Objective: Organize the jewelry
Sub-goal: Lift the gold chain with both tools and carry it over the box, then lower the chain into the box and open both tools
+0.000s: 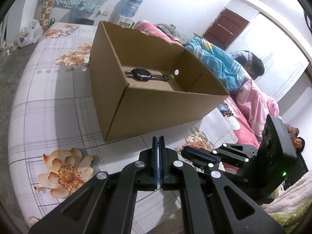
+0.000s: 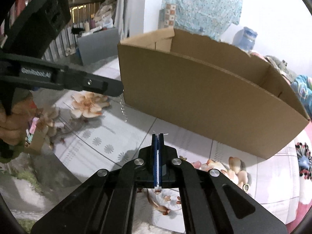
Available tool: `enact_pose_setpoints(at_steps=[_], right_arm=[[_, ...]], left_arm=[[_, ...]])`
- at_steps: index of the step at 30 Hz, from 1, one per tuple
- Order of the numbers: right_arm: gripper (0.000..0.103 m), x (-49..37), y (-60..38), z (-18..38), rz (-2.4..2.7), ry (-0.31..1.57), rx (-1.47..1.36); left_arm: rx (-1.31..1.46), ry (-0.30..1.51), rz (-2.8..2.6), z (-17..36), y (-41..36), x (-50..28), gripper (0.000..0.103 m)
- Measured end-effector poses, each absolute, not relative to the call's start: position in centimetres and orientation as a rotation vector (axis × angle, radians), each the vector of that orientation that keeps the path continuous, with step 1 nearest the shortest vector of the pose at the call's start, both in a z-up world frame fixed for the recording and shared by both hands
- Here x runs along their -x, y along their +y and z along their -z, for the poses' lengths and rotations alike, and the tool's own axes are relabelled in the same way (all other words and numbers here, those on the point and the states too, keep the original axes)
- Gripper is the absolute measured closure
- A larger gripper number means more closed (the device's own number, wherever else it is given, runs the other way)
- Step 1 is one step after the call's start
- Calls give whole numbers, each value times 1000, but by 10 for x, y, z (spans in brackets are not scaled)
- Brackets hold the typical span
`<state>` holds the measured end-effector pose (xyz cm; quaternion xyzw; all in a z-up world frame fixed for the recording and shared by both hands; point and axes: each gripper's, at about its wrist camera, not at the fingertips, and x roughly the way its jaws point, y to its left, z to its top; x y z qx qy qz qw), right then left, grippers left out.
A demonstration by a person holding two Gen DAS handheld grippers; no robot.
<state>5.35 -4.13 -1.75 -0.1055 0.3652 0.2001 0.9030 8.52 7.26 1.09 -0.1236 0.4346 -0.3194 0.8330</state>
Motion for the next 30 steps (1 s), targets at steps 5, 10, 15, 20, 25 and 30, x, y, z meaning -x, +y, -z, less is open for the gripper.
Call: enact_pose_setpoints(at_steps=[5, 10, 15, 20, 25, 30], right_arm=[[103, -49, -64, -8, -431, 710, 107], [103, -61, -88, -54, -450, 606, 9], [103, -86, -111, -88, -434, 528, -38], [103, -123, -131, -93, -410, 542, -84], [103, -163, -133, -75, -338, 623, -57], [103, -190, -133, -58, -247, 701, -37]], left_arm=[[272, 882, 716, -35, 71, -79, 102], [280, 799, 813, -79, 60, -77, 102], [264, 742, 854, -112, 38, -99, 102], [282, 810, 834, -104, 7, -149, 102], [277, 908, 778, -81, -23, -196, 102], [200, 969, 690, -61, -54, -226, 102]])
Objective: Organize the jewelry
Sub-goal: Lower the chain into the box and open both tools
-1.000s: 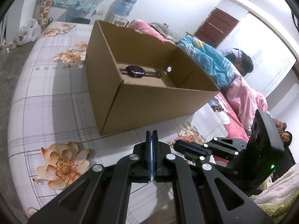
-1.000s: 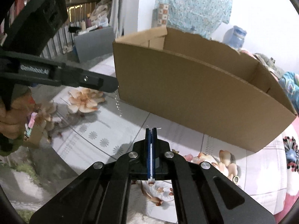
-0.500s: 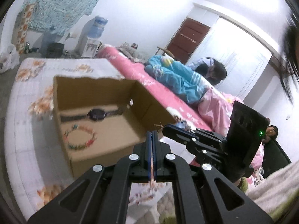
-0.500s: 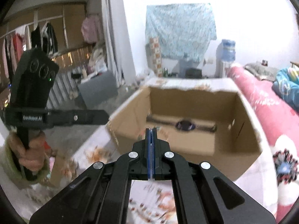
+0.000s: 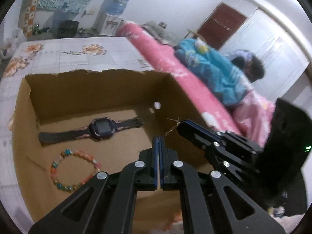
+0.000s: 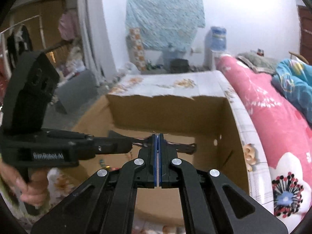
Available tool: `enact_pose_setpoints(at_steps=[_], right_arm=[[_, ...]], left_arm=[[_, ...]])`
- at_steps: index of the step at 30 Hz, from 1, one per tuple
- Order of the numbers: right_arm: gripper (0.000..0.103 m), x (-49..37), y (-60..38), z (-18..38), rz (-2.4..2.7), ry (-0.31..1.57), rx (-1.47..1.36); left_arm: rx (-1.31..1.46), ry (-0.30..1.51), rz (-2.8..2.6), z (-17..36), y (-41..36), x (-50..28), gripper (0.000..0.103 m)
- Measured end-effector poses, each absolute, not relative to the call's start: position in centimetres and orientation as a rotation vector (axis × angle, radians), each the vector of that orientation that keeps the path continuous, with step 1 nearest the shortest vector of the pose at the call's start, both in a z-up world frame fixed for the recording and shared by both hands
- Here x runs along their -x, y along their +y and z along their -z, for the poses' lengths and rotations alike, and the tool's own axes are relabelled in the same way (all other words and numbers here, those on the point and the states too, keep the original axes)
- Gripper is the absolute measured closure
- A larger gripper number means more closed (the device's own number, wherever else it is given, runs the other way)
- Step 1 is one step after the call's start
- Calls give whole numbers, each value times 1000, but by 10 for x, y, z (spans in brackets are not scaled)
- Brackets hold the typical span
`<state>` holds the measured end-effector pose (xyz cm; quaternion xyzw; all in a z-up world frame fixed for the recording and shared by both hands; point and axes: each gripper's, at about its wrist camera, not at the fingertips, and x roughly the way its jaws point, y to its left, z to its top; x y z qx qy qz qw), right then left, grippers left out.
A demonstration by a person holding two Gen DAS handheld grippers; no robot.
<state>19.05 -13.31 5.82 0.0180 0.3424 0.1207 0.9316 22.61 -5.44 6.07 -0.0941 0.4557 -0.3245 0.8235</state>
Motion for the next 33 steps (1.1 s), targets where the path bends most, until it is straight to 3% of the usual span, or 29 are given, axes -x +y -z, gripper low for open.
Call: enact_pose_setpoints(at_steps=[3, 5, 7, 12, 22, 33], right_arm=[[98, -200, -135, -48, -188, 738, -37], [92, -202, -141, -45, -168, 742, -61], [80, -200, -146, -46, -158, 745, -83], [74, -185, -152, -54, -138, 700, -105], [46, -147, -152, -83, -154, 596, -156], [36, -85, -138, -107, -213, 504, -163]], left_arm=[[179, 994, 659, -52, -63, -233, 102], [188, 1007, 648, -49, -65, -236, 95], [191, 1005, 633, -48, -64, -236, 89], [190, 956, 599, -58, -52, -225, 85], [164, 841, 587, -87, -25, -178, 68], [103, 739, 604, -101, 18, -105, 48]])
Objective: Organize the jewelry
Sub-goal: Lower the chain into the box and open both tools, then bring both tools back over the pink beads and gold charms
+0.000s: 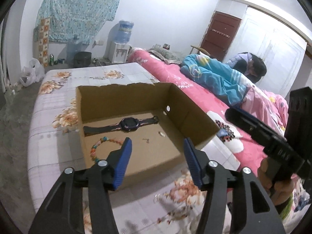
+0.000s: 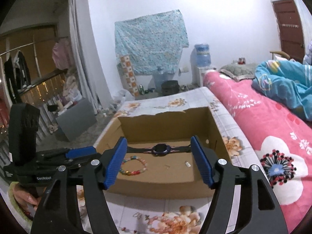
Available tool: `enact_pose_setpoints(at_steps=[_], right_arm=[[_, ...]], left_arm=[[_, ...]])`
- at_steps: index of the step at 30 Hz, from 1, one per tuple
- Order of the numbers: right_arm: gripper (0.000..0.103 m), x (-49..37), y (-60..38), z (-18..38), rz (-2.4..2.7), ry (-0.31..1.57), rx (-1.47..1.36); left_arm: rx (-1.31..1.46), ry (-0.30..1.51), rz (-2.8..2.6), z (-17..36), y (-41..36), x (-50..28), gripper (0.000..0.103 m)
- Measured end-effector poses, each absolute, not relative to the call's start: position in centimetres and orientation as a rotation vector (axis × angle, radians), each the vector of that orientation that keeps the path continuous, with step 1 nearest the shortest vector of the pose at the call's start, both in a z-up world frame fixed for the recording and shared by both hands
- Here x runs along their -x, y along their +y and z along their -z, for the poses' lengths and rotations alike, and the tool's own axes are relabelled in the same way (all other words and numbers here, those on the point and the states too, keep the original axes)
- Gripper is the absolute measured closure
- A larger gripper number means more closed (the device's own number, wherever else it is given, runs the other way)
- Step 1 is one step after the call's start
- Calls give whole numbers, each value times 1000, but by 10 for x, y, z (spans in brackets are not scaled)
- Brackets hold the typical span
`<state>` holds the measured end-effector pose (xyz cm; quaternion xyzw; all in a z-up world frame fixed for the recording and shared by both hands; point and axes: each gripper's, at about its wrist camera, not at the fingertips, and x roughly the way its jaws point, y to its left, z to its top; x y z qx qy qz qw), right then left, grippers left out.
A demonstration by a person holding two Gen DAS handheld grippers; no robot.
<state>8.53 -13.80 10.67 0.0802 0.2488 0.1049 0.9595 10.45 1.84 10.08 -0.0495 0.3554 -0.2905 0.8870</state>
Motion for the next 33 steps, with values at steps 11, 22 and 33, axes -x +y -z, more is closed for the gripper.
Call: enact_pose_setpoints(at_steps=[11, 22, 33], right_arm=[[24, -54, -124, -95, -253, 519, -138], [24, -41, -125, -65, -250, 596, -165], [24, -23, -132, -17, -235, 737, -198]], left_arm=[[67, 769, 568, -76, 45, -58, 40], [31, 834, 562, -50, 30, -48, 38], [-48, 875, 542, -24, 11, -52, 37]])
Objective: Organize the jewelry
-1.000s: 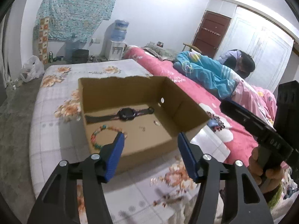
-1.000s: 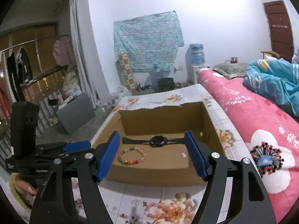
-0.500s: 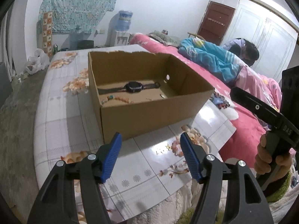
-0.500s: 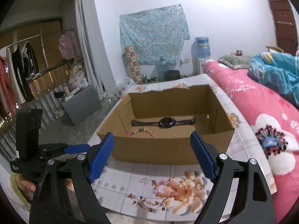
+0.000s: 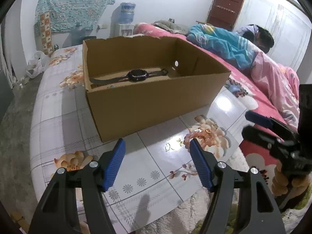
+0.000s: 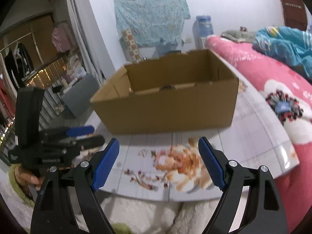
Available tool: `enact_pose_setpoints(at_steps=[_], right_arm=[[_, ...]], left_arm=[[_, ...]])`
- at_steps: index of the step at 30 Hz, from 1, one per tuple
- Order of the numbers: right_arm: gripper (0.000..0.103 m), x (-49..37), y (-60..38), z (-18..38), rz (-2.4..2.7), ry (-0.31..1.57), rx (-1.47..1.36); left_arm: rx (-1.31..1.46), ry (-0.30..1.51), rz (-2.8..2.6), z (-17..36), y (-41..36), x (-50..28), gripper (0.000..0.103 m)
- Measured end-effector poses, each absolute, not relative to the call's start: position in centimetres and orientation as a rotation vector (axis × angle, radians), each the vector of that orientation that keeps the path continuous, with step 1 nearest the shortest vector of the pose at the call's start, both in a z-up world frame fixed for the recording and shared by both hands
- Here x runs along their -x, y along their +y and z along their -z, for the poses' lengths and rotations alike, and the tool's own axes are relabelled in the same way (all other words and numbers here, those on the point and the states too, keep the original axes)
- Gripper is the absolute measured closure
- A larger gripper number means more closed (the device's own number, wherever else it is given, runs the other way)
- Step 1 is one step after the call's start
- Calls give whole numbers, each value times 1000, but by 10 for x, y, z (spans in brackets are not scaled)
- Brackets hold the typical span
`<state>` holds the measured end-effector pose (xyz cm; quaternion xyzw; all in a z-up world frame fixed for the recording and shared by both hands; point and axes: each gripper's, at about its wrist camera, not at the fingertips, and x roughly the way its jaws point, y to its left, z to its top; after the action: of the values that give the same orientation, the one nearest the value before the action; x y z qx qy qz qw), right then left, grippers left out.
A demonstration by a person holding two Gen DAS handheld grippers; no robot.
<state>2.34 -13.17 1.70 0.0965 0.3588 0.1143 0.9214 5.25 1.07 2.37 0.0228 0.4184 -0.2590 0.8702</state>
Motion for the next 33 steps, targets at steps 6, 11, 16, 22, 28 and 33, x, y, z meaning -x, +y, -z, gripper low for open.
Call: enact_pose_setpoints(at_steps=[6, 11, 16, 22, 28, 33], right_arm=[[30, -17, -121, 6, -287, 817, -204], [41, -22, -108, 17, -330, 867, -184], [48, -26, -105, 20, -353, 882, -186], [56, -29, -106, 29, -360, 916, -199], [58, -24, -109, 34, -385, 926, -203], [60, -23, -114, 37, -390, 933, -207]], left_arm=[[-104, 887, 531, -9, 0, -52, 37], [-136, 894, 543, 4, -8, -55, 37], [-165, 889, 596, 11, -22, -57, 42], [-216, 901, 651, 22, -40, -66, 60], [-254, 939, 688, 33, -48, -74, 76], [-306, 956, 693, 39, -55, -77, 80]])
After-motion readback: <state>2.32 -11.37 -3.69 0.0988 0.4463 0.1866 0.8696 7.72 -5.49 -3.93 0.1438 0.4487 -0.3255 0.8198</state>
